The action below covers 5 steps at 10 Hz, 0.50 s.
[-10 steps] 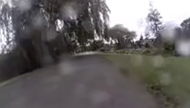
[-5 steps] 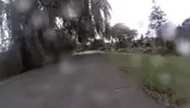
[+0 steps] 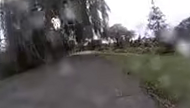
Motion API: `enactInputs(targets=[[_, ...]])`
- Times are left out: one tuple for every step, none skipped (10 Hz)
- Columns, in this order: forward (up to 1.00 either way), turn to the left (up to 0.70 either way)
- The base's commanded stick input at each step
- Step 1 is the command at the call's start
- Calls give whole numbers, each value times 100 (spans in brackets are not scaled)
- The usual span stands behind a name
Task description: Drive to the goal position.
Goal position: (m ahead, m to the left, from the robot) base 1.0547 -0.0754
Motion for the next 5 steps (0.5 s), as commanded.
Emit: enactInputs(targets=[[100,0],[100,0],[100,0],[100,0],[100,0]])
